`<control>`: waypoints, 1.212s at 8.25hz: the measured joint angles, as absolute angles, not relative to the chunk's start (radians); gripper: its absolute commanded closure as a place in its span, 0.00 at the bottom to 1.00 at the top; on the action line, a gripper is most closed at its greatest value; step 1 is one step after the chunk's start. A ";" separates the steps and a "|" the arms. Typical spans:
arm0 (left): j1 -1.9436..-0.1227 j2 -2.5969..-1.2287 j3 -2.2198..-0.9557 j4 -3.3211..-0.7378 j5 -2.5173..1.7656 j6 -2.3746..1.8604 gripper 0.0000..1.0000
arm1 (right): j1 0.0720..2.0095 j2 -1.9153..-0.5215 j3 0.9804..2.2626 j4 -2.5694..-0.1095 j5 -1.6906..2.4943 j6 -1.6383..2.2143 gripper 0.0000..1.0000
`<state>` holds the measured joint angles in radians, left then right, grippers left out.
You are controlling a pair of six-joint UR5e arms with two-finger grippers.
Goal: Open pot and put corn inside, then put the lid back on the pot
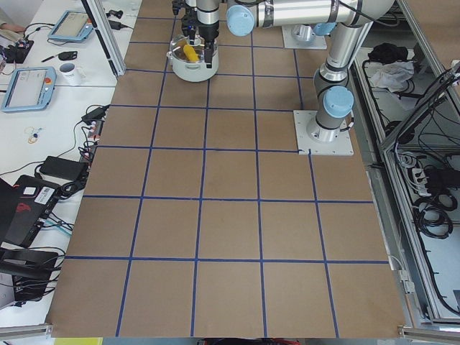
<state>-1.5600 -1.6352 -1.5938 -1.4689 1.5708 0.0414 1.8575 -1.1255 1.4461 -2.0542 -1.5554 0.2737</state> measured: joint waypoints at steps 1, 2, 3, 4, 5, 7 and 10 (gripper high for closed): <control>-1.560 -1.635 -1.594 -1.468 1.571 0.041 0.00 | 1.857 -1.128 1.446 -2.053 -1.553 0.277 0.00; -1.560 -1.635 -1.594 -1.468 1.570 0.041 0.00 | 1.856 -1.132 1.442 -2.053 -1.551 0.279 0.00; -1.560 -1.636 -1.594 -1.468 1.570 0.041 0.00 | 1.852 -1.146 1.437 -2.052 -1.551 0.278 0.00; -1.560 -1.636 -1.595 -1.463 1.570 0.042 0.00 | 1.843 -1.175 1.436 -2.041 -1.553 0.273 0.00; -1.560 -1.637 -1.595 -1.458 1.570 0.042 0.00 | 1.829 -1.222 1.440 -2.004 -1.555 0.269 0.00; -1.560 -1.637 -1.595 -1.455 1.571 0.042 0.00 | 1.778 -1.332 1.457 -1.876 -1.556 0.262 0.00; -1.560 -1.637 -1.595 -1.454 1.571 0.041 0.00 | 1.684 -1.498 1.498 -1.698 -1.565 0.175 0.00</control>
